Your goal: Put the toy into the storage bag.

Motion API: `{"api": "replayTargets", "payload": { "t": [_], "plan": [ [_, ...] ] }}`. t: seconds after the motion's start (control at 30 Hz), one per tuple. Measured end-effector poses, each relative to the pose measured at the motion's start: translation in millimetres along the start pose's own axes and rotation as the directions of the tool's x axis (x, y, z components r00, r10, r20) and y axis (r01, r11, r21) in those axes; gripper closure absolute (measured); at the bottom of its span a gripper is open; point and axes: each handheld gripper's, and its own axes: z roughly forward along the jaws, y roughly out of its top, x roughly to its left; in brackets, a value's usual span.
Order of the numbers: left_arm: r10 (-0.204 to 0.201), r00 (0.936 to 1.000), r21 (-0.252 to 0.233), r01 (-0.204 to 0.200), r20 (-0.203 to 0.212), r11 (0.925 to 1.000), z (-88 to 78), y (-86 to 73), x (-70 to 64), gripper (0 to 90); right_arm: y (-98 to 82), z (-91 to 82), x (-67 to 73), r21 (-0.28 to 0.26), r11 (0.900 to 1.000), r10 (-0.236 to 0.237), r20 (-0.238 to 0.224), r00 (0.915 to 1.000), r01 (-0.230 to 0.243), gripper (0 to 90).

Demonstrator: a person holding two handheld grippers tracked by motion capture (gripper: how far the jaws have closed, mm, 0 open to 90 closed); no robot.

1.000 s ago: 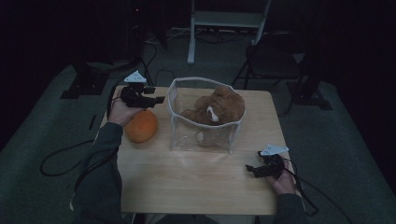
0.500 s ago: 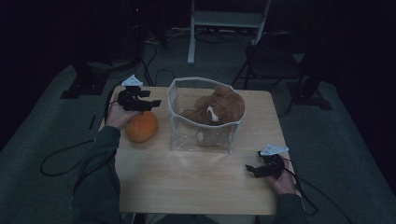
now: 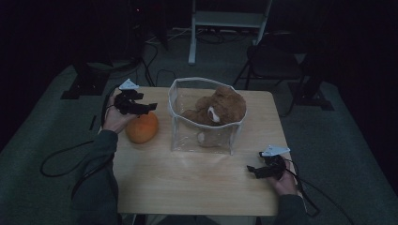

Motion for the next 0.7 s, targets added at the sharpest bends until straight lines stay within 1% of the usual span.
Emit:
{"api": "replayTargets", "payload": {
  "t": [0.07,0.17,0.23,0.27,0.33,0.37,0.4,0.47,0.67,0.7],
  "plan": [
    [-0.013,0.9999,0.004,0.013,-0.010,0.9999,0.4,-2.4,1.6,18.5,0.0,0.0,0.0,0.000,1.000,0.000,0.000,1.0000,0.000,11.7],
    [-0.022,0.9994,0.018,0.023,-0.028,0.9996,1.5,-6.4,4.2,18.1,0.0,0.0,0.0,0.000,1.000,0.000,0.000,1.0000,0.000,11.7],
    [-0.026,0.9985,0.025,0.027,-0.048,0.9993,2.2,-8.6,5.4,18.0,0.0,0.0,0.0,0.000,1.000,0.000,0.000,1.0000,0.000,11.7],
    [-0.034,0.9981,0.023,0.035,-0.050,0.9991,2.8,-10.5,6.5,18.0,0.0,0.0,0.0,0.000,1.000,0.000,0.000,1.0000,0.000,11.7],
    [-0.037,0.9982,0.023,0.038,-0.048,0.9990,3.0,-11.6,7.3,18.0,0.0,0.0,0.0,0.000,1.000,0.000,0.000,1.0000,0.000,11.7],
    [-0.046,0.9973,0.029,0.048,-0.057,0.9984,4.2,-15.2,9.5,18.0,0.0,0.0,0.0,0.000,1.000,0.000,0.000,1.0000,0.000,11.7],
    [-0.052,0.9970,0.031,0.054,-0.057,0.9981,4.7,-16.8,10.3,18.0,0.0,0.0,0.0,0.000,1.000,0.000,0.000,1.0000,0.000,11.7],
    [-0.056,0.9958,0.042,0.059,-0.073,0.9974,5.8,-19.4,12.5,18.0,0.0,0.0,0.0,0.000,1.000,0.000,0.000,1.0000,0.000,11.7],
    [-0.083,0.9928,0.058,0.089,-0.086,0.9944,9.6,-27.5,17.9,18.0,0.0,0.0,0.0,0.000,1.000,0.000,0.000,1.0000,0.000,11.7],
    [-0.083,0.9928,0.058,0.089,-0.086,0.9944,9.6,-27.5,17.9,18.0,0.0,0.0,0.0,0.000,1.000,0.000,0.000,1.0000,0.000,11.7]
  ]
}}
